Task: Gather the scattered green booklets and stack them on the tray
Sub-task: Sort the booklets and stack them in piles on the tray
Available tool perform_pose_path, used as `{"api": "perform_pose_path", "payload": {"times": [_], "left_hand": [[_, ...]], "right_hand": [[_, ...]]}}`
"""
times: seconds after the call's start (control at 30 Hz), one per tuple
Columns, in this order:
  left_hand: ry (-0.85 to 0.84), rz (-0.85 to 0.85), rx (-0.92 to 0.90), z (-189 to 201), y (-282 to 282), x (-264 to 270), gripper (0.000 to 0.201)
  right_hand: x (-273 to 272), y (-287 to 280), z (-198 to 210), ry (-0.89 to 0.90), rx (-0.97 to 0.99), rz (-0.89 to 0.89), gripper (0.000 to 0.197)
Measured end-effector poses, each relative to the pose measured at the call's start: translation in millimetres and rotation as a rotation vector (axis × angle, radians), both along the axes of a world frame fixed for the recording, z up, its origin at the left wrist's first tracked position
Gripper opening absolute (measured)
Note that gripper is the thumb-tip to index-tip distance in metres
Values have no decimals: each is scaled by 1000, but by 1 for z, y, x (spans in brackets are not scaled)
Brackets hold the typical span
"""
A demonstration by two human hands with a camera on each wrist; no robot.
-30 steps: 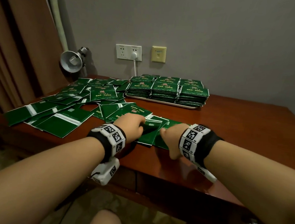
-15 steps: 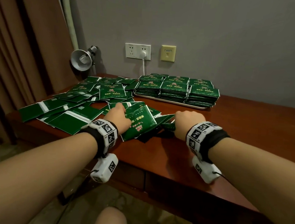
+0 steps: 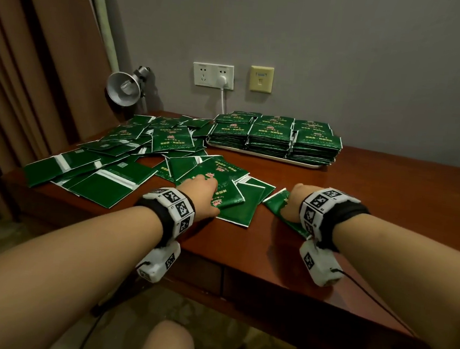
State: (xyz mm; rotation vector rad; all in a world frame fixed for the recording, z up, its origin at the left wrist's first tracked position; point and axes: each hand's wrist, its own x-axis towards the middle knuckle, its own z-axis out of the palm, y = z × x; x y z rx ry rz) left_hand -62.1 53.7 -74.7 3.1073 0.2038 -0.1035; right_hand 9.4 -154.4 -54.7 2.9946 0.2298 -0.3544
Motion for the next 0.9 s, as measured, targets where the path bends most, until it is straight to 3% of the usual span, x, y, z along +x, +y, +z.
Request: {"api": "perform_pose_path", "payload": {"times": [0.1, 0.27, 0.33, 0.4, 0.5, 0.6, 0.67, 0.77, 0.83, 0.9], "left_hand": [[9, -91, 59, 8, -6, -3, 40], [-155, -174, -86, 22, -10, -4, 30], [-285, -171, -170, 25, -12, -3, 41], [-403, -153, -303, 27, -14, -2, 48], [-356, -155, -542, 34, -14, 0, 48], [-268, -153, -642, 39, -9, 6, 54], [-259, -53, -587, 40, -1, 11, 54], [-289, 236, -278, 45, 4, 11, 41], [-97, 362, -140, 51, -4, 5, 32], [118, 342, -58, 46, -14, 2, 48]], "right_hand": [[-5, -4, 3, -3, -70, 35, 57], [-16, -13, 5, 29, -105, 142, 30], [-16, -8, 5, -4, -182, 103, 24], [-15, -6, 6, -50, -134, 83, 40], [-15, -6, 5, -96, -75, 126, 76], [-15, -6, 3, -19, -95, 199, 80], [-12, -8, 1, -11, -125, 218, 86], [-9, -11, -5, -53, -233, 188, 99], [-8, -11, -11, -60, -220, 173, 103], [-11, -8, -10, -75, -172, 180, 105]]}}
